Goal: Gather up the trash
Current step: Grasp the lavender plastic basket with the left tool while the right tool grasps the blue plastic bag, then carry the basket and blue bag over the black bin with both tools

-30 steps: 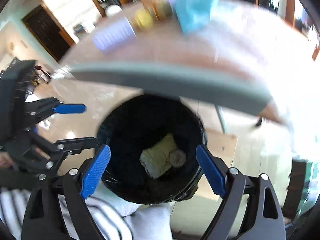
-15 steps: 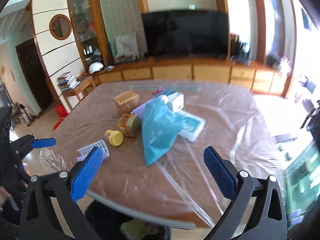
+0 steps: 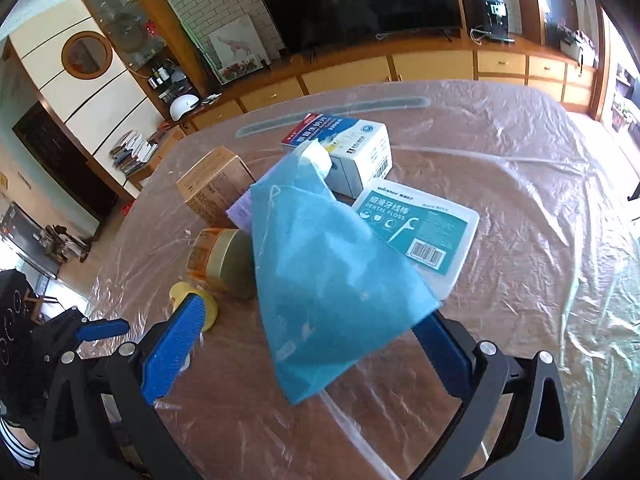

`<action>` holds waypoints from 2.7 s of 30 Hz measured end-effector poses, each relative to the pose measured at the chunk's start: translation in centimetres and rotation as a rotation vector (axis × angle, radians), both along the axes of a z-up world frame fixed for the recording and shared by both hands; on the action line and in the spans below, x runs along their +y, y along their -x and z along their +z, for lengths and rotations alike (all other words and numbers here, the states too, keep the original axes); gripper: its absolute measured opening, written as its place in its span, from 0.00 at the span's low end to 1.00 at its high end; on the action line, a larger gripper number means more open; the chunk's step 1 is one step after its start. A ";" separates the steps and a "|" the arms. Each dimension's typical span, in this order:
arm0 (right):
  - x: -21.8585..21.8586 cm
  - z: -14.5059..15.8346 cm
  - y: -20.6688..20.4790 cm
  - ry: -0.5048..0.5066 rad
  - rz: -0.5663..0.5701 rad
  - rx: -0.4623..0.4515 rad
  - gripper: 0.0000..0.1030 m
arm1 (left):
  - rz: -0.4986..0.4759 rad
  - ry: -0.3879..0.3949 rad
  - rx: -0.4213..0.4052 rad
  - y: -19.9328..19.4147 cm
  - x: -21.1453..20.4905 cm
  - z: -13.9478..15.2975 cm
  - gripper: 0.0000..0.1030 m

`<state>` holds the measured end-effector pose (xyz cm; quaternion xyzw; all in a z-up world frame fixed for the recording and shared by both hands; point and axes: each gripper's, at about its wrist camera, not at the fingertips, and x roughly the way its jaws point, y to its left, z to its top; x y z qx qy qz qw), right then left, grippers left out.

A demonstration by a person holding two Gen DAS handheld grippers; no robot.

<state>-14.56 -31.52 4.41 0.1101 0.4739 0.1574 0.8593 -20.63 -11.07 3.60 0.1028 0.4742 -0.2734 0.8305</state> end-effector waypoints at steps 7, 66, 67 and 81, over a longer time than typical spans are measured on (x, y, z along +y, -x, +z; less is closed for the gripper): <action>0.5 -0.8 -0.6 0.045 -0.009 0.006 0.96 | -0.039 -0.037 -0.013 -0.7 -1.0 -0.3 0.98; -2.1 3.2 8.1 -0.072 0.036 -0.073 0.42 | 0.133 0.058 -0.037 1.9 0.5 2.4 0.43; -2.1 3.5 8.5 -0.078 0.043 -0.078 0.42 | 0.131 0.059 -0.043 2.0 0.6 2.7 0.43; -3.7 6.1 14.6 -0.092 0.125 -0.089 0.43 | 0.102 0.049 -0.083 6.5 0.7 4.9 0.43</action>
